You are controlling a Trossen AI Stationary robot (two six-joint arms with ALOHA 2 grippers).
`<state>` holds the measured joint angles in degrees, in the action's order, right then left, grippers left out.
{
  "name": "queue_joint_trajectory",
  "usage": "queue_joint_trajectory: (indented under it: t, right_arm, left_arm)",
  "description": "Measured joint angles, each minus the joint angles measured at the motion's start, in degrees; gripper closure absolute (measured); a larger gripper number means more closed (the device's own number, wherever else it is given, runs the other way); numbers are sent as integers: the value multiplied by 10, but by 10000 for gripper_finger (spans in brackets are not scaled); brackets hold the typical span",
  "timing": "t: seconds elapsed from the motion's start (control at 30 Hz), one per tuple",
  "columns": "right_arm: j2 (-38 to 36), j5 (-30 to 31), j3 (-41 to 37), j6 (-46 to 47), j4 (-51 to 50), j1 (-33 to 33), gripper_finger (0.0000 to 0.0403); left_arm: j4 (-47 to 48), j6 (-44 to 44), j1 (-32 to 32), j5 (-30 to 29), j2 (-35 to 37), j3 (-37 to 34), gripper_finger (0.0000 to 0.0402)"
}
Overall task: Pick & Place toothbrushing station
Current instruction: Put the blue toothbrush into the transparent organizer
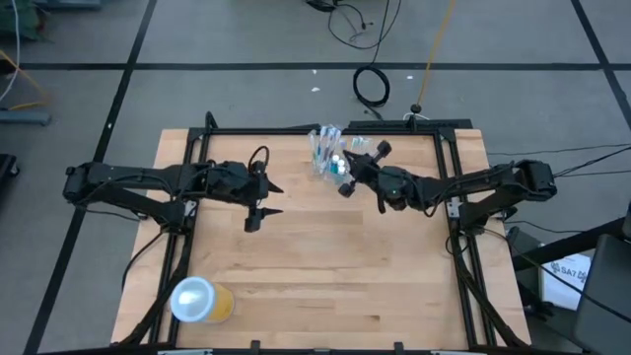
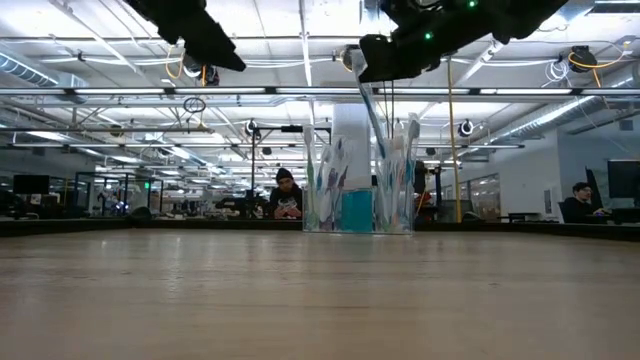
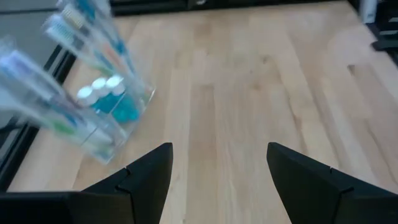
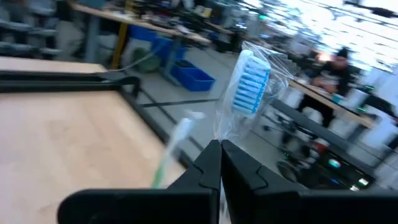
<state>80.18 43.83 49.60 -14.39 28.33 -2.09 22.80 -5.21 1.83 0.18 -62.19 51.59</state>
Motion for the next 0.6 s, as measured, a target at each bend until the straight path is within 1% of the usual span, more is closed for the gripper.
queue_joint_trajectory:
  t: [0.13, 0.27, 0.33, 0.4, 0.5, 0.6]
  right_arm:
    - [0, 57, 0, 15, 11, 4, 403]
    - [3, 78, -23, 58, 30, 11, 403]
    - [8, 97, -53, 67, 73, 11, 403]
    - [8, 116, -88, 66, 140, 10, 403]
    - [13, 117, -138, 63, 236, 2, 403]
    - [16, 117, -180, 35, 314, -9, 403]
  left_arm:
    - [23, 26, -5, -28, 0, 0, 133]
    - [32, 42, -16, -49, 0, 0, 133]
    - [33, 44, -23, -55, 0, 0, 133]
    - [32, 44, -31, -59, 0, 0, 133]
    - [32, 44, -39, -64, 0, 0, 133]
    - [26, 34, -41, -67, 0, 0, 133]
